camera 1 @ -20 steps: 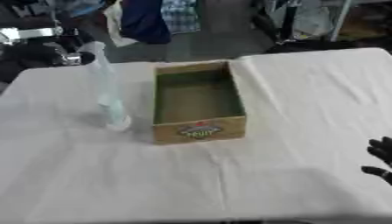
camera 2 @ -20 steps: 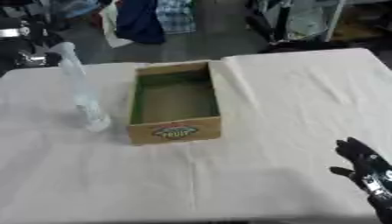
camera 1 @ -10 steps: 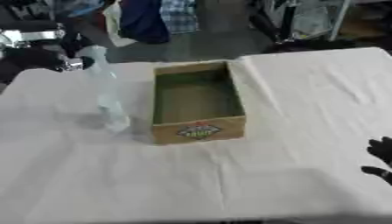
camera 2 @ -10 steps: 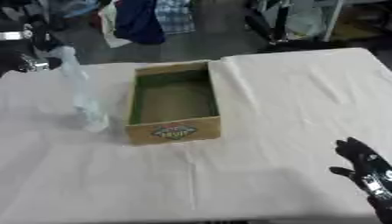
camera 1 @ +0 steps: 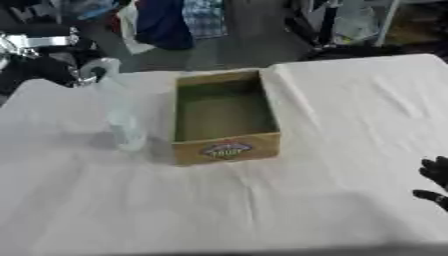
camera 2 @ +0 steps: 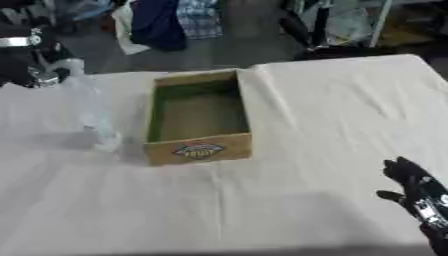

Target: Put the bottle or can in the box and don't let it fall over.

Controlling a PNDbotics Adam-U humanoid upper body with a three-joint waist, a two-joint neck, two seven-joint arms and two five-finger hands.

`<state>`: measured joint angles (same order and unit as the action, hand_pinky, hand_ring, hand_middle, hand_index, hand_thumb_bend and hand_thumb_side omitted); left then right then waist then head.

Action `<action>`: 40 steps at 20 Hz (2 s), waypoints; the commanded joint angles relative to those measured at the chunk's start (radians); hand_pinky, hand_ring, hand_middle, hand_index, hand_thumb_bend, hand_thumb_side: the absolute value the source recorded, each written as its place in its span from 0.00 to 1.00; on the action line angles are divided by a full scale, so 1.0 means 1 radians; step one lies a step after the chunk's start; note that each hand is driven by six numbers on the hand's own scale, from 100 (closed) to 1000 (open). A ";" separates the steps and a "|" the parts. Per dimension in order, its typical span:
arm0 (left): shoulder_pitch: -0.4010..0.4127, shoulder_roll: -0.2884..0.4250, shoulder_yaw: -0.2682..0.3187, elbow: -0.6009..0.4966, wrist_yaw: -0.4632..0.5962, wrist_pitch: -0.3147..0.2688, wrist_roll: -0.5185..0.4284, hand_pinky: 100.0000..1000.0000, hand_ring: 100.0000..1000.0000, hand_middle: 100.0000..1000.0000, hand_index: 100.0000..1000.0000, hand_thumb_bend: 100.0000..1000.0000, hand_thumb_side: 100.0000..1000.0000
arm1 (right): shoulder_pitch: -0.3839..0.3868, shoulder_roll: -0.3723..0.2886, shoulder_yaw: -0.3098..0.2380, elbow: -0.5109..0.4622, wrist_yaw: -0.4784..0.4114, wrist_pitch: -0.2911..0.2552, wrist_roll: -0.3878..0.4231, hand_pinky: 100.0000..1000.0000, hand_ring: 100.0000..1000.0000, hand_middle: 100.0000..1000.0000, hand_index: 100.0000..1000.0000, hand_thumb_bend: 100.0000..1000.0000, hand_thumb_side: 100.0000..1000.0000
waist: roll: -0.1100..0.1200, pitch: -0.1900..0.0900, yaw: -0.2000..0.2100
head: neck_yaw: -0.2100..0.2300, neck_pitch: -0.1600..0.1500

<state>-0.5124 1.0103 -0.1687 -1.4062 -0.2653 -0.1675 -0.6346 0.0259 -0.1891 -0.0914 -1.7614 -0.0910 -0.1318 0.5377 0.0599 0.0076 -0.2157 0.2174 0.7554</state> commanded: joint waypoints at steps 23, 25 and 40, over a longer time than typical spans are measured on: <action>-0.125 0.022 0.078 -0.057 0.055 -0.018 0.285 0.57 0.36 0.25 0.51 0.00 0.25 | -0.007 -0.009 -0.002 -0.008 0.002 -0.001 0.003 0.80 1.00 0.93 1.00 0.00 0.68 | -0.002 -0.011 0.003 | -0.004 0.009; -0.177 0.010 0.073 -0.061 0.059 -0.018 0.305 0.56 0.38 0.25 0.51 0.00 0.26 | -0.005 -0.010 -0.001 -0.007 0.002 -0.002 0.004 0.80 1.00 0.93 1.00 0.00 0.68 | -0.002 -0.014 0.005 | -0.001 0.009; -0.352 -0.218 -0.092 0.006 -0.097 -0.053 0.291 0.68 0.52 0.43 0.66 0.00 0.31 | -0.043 -0.004 0.012 -0.011 -0.020 0.000 0.018 0.80 1.00 0.93 1.00 0.00 0.67 | -0.008 0.010 -0.057 | 0.022 -0.022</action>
<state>-0.8449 0.7856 -0.2564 -1.4007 -0.3405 -0.2127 -0.3402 -0.0051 -0.1887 -0.0793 -1.7569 -0.1020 -0.1280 0.5504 0.0565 0.0260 -0.2747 0.2364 0.7478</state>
